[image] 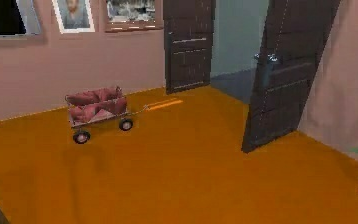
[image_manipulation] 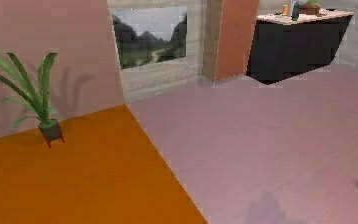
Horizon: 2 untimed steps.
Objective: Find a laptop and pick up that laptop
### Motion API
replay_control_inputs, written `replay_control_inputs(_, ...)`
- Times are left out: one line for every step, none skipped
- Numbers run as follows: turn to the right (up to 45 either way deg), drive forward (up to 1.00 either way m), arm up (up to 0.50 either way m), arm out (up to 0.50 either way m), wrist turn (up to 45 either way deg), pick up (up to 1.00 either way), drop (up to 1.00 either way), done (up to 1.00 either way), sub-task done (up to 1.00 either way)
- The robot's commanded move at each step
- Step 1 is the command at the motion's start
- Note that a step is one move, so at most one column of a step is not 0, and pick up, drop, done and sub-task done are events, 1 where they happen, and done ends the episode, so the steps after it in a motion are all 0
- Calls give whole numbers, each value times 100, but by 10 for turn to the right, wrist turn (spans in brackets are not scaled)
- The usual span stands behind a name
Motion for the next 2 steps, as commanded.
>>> replay_control_inputs(0,100,0,0,0,0,0,0,0)
replay_control_inputs(0,95,0,0,0,0,0,0,0)
